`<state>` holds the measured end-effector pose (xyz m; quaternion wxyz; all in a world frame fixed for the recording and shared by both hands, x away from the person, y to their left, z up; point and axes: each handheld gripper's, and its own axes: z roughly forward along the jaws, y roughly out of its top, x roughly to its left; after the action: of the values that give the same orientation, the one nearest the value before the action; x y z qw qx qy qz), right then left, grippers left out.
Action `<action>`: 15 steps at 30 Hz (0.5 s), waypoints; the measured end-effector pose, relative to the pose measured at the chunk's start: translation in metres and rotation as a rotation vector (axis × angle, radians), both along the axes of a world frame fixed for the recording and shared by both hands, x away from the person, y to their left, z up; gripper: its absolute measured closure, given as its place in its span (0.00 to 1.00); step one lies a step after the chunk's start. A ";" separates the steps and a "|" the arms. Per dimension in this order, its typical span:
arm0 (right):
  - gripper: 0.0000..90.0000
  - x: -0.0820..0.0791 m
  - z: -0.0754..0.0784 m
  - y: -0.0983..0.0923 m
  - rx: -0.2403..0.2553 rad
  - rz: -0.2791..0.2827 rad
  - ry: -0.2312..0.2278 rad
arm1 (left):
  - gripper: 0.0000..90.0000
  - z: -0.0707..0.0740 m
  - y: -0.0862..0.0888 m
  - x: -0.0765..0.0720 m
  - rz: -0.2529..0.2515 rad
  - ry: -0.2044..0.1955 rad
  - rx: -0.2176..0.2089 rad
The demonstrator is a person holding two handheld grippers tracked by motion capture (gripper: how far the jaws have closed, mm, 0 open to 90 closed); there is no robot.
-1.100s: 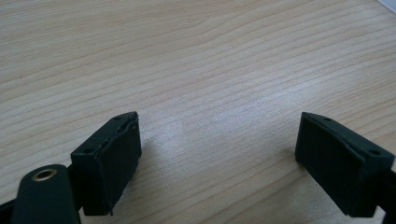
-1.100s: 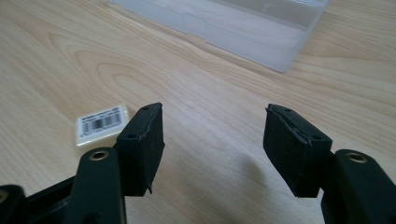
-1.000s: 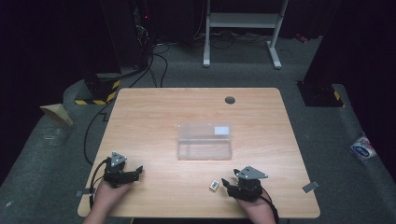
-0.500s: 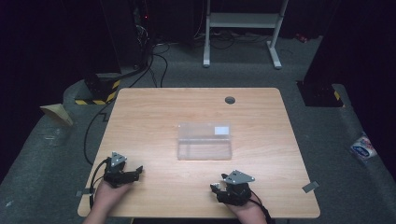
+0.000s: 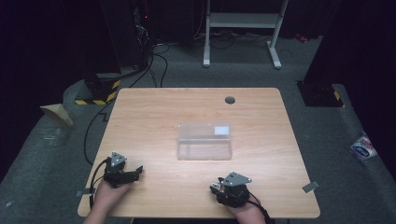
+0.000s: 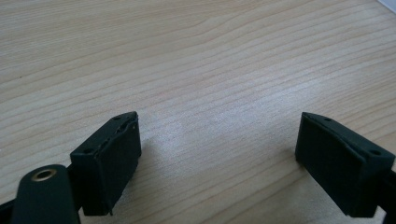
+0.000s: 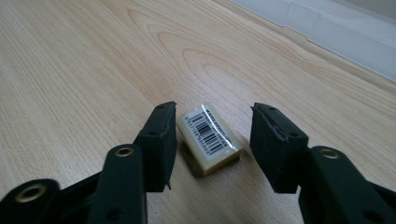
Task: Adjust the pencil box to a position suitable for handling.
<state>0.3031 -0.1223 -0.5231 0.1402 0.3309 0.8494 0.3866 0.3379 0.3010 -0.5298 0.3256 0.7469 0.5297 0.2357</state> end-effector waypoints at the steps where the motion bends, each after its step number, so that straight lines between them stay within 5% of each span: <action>1: 0.61 0.000 0.000 0.000 -0.001 -0.003 0.002 | 0.16 0.000 0.000 0.000 0.002 0.001 -0.003; 6: 0.73 0.003 0.000 -0.001 0.002 -0.030 0.008 | 0.16 0.000 0.000 0.000 -0.002 0.001 0.000; 15: 0.71 0.002 -0.001 -0.002 -0.007 -0.031 0.006 | 0.16 0.000 0.000 0.000 0.000 0.001 -0.001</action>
<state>0.3055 -0.1239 -0.5236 0.1450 0.3448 0.8459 0.3803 0.3379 0.3009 -0.5298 0.3256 0.7468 0.5301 0.2350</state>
